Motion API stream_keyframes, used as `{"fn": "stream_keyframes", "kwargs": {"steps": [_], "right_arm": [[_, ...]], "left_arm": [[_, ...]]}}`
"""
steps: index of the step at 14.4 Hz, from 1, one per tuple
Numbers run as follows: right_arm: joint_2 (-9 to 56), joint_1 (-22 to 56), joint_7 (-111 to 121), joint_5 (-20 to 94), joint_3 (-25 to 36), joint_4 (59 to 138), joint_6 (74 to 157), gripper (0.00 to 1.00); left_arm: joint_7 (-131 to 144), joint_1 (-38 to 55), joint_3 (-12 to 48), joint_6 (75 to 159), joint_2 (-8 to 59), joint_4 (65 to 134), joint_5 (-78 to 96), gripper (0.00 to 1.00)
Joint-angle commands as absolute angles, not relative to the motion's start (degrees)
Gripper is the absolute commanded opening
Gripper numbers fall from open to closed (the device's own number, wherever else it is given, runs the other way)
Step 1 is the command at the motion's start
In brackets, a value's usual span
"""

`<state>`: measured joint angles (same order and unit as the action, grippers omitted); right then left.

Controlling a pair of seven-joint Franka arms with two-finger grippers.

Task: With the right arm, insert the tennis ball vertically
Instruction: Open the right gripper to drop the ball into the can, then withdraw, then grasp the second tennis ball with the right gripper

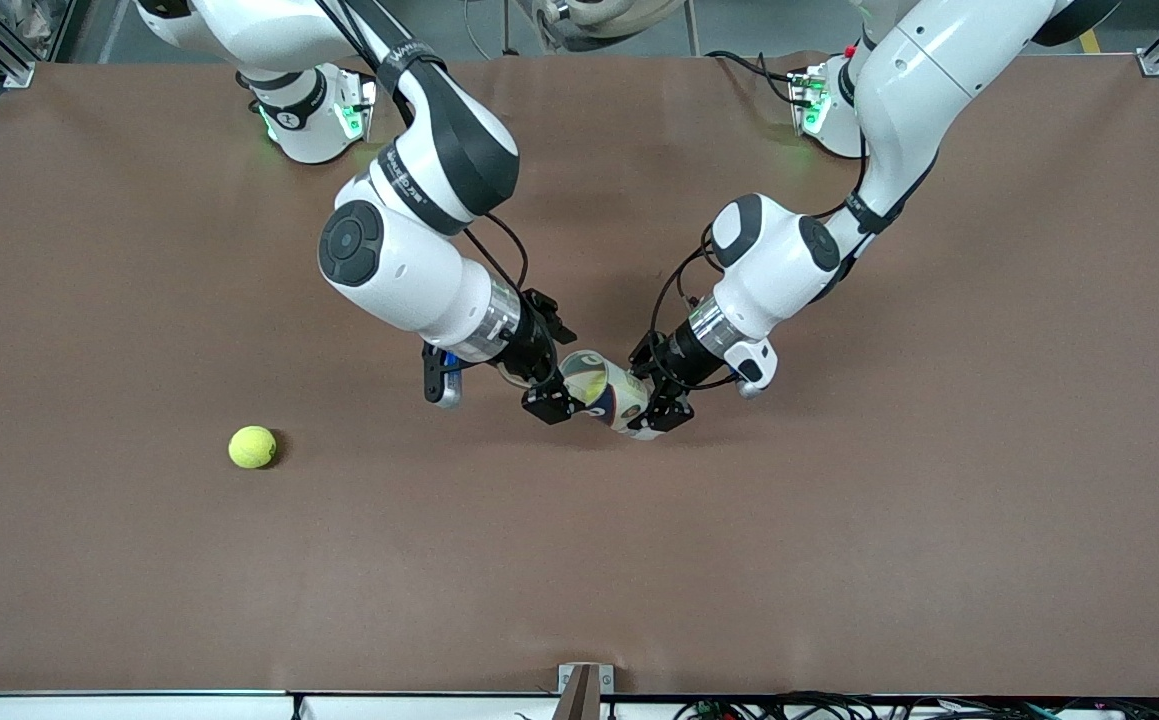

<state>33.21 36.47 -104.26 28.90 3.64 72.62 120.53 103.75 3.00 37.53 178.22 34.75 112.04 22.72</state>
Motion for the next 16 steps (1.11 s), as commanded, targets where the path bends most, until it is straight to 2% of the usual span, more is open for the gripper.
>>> {"fn": "stream_keyframes", "kwargs": {"steps": [1, 4, 6, 9, 12, 16], "right_arm": [[33.75, 34.47, -104.16, 28.39, 4.04, 68.3, 114.89, 1.0], [32.61, 31.04, -90.94, 23.57, 4.04, 69.07, 108.91, 1.0], [30.25, 27.52, -80.2, 22.07, 4.13, 73.37, 105.56, 1.0], [25.68, 21.38, -64.57, 18.12, 4.04, 83.46, 105.91, 1.0], [21.46, 13.99, -47.08, 16.7, 4.13, 93.75, 109.76, 1.0], [21.62, 8.36, -33.34, 7.67, 4.13, 96.77, 112.93, 1.0]], "left_arm": [[103.62, 3.25, 38.23, 178.59, 35.16, 110.66, 24.0, 0.59], [103.54, 3.87, 38.32, 178.59, 35.51, 110.13, 23.99, 0.59], [103.54, 3.96, 38.32, 178.51, 35.59, 110.04, 23.99, 0.59], [103.45, 3.96, 38.32, 178.59, 36.56, 109.87, 23.73, 0.59], [103.18, 4.13, 39.46, 178.51, 39.71, 107.06, 23.56, 0.58], [102.57, 4.48, 39.81, 178.59, 41.74, 105.73, 23.29, 0.58]]}}
